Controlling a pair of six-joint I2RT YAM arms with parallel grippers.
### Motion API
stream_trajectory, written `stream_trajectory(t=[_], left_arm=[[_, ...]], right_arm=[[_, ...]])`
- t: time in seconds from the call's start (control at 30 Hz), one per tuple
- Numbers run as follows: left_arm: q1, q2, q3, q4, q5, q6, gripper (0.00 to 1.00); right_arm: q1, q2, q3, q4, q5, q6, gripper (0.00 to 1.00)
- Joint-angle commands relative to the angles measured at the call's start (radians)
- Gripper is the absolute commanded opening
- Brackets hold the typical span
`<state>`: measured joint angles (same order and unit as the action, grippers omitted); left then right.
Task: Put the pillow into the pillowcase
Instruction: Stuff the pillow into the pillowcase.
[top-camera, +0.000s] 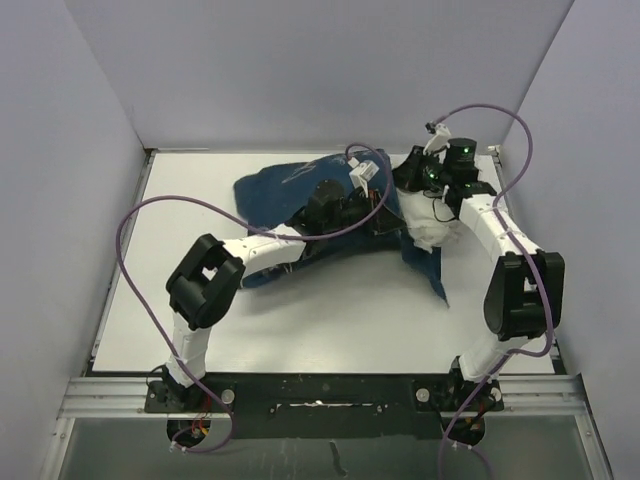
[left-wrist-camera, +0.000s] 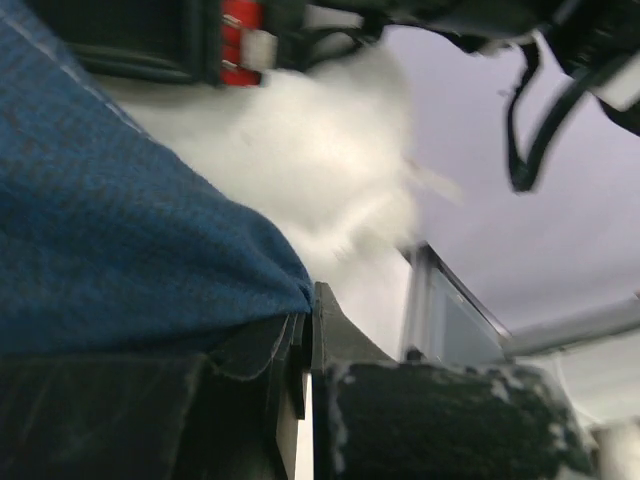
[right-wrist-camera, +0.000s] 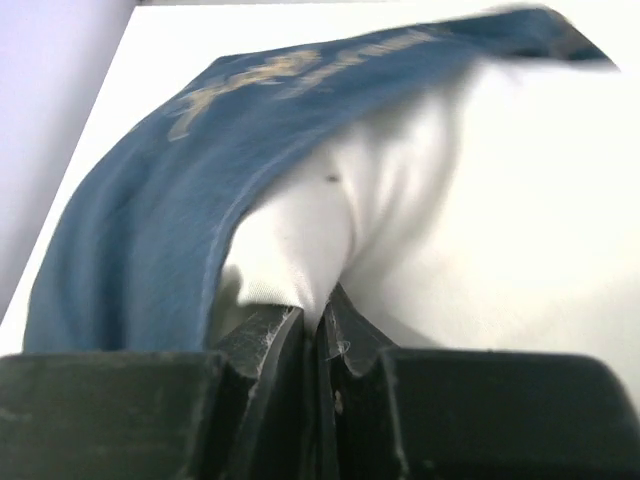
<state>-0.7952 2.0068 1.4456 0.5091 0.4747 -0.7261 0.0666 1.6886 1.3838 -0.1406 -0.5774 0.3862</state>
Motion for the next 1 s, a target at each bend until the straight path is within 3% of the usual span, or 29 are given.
stream_trajectory(t=[0.0, 0.13, 0.2, 0.23, 0.33, 0.43, 0.47, 0.57, 0.67, 0.77, 0.83, 0.97], left_arm=[[-0.022, -0.085, -0.13, 0.223, 0.199, -0.173, 0.0], [0.035, -0.094, -0.215, 0.233, 0.173, -0.225, 0.0], [0.065, -0.114, -0.264, 0.192, 0.142, -0.228, 0.0], [0.079, -0.131, -0.291, 0.162, 0.134, -0.219, 0.0], [0.117, -0.207, -0.353, 0.054, 0.138, -0.14, 0.03], [0.159, -0.304, -0.399, -0.059, 0.141, -0.047, 0.22], [0.176, -0.347, -0.411, -0.089, 0.147, -0.021, 0.3], [0.239, -0.434, -0.423, -0.186, 0.198, 0.05, 0.45], [0.306, -0.502, -0.412, -0.267, 0.294, 0.092, 0.52], [0.363, -0.551, -0.353, -0.383, 0.34, 0.132, 0.58], [0.371, -0.567, -0.262, -0.526, 0.274, 0.187, 0.65], [0.353, -0.473, 0.039, -0.85, -0.018, 0.263, 0.75]], right_arm=[[0.041, 0.033, -0.18, 0.179, 0.032, 0.17, 0.0], [0.135, 0.009, -0.358, 0.291, -0.045, 0.154, 0.0], [0.162, -0.022, -0.377, 0.324, -0.132, 0.065, 0.0], [0.16, -0.04, -0.365, 0.309, -0.181, 0.0, 0.05], [0.09, -0.076, -0.26, 0.152, -0.367, -0.231, 0.34], [-0.014, -0.093, -0.103, -0.134, -0.551, -0.528, 0.74], [-0.044, -0.096, -0.015, -0.256, -0.579, -0.647, 0.82], [-0.14, -0.105, 0.13, -0.508, -0.64, -0.873, 0.92], [-0.221, -0.113, 0.153, -0.502, -0.629, -0.823, 0.95], [-0.264, -0.074, 0.103, -0.354, -0.432, -0.566, 0.95], [-0.266, -0.012, 0.105, -0.345, -0.324, -0.472, 0.95], [-0.247, 0.096, 0.115, -0.269, -0.257, -0.302, 0.97]])
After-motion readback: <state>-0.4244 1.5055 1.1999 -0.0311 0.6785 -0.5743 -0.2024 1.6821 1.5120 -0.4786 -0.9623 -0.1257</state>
